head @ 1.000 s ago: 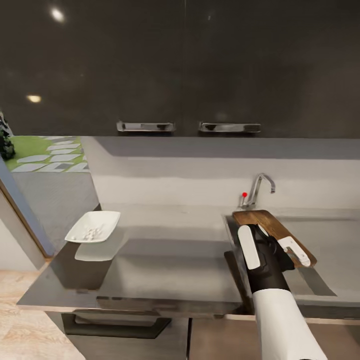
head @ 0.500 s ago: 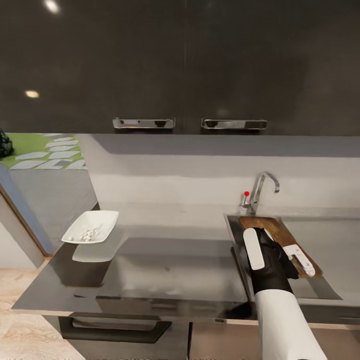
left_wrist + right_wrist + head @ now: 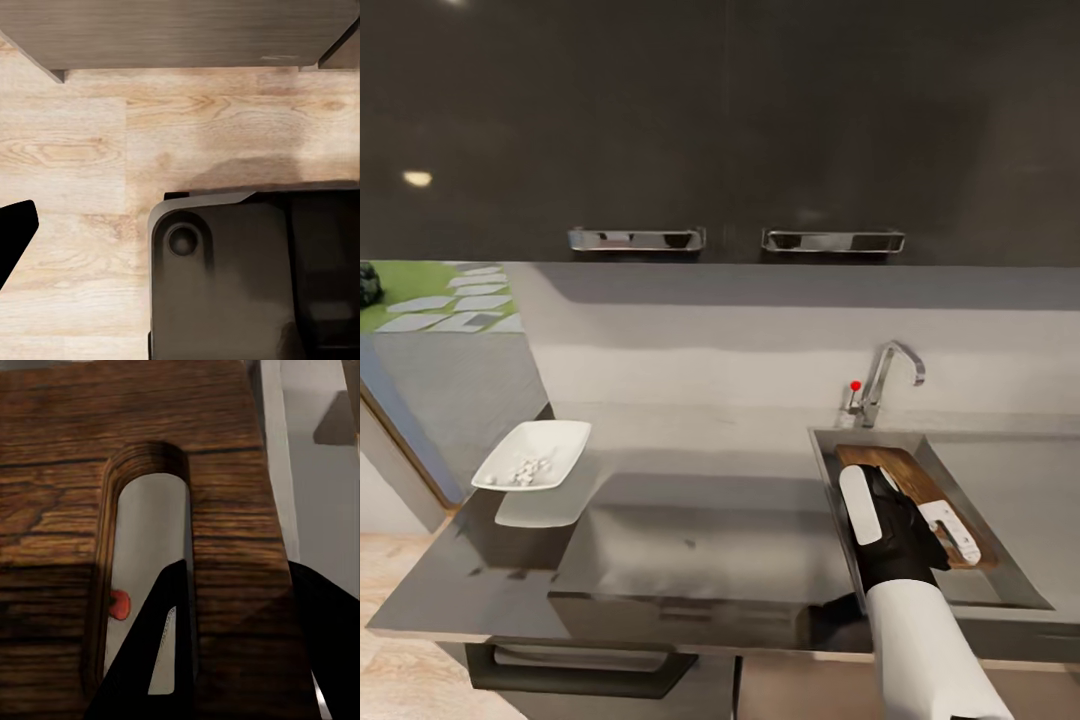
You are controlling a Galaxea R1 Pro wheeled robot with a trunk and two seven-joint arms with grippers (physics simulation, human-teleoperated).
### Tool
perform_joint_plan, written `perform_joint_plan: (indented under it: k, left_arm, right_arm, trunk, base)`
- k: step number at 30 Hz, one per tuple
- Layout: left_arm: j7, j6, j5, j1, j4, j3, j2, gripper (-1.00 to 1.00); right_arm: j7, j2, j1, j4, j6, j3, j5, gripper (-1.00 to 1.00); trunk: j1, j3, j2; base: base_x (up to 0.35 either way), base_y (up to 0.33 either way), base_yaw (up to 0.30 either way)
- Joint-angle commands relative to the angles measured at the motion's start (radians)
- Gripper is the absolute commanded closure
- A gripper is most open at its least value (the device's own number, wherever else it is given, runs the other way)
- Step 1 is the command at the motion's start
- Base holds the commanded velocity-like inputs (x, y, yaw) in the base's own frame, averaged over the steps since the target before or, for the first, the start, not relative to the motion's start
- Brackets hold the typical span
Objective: In the kitchen, take the Vidalia onion out of the sink, dice it on the chopping board with the paring knife, put the diced onion into the bowl on the countertop, then place both the paring knife and the chopping board into the sink.
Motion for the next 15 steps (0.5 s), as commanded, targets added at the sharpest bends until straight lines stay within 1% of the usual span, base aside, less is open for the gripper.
perform_joint_plan:
  k: [1, 7, 11, 15]
  left_arm:
    - [0.009, -0.002, 0.009, 0.0, -0.003, -0.008, 0.002, -1.0]
    - [0.009, -0.002, 0.009, 0.0, -0.004, -0.008, 0.002, -1.0]
    - [0.009, -0.002, 0.01, 0.0, -0.004, -0.008, 0.002, -1.0]
    - [0.009, -0.002, 0.01, 0.0, -0.004, -0.008, 0.002, -1.0]
  right_arm:
    - [-0.002, 0.001, -0.001, 0.0, 0.008, -0.002, -0.002, 1.0]
    - [0.002, 0.001, -0.001, 0.005, 0.008, -0.002, -0.002, 1.0]
    - [0.008, 0.001, -0.001, 0.018, 0.007, -0.002, -0.002, 1.0]
    - [0.034, 0.001, 0.0, 0.041, 0.006, -0.002, -0.002, 1.0]
  trunk:
    - [0.001, -0.004, -0.002]
    - [0.001, -0.013, -0.002]
    - [0.001, -0.02, -0.002]
    - [0.001, -0.026, -0.002]
  base:
    - [0.081, -0.095, 0.0]
    - [0.097, -0.129, 0.0]
    - [0.02, -0.03, 0.0]
    - [0.002, -0.003, 0.0]
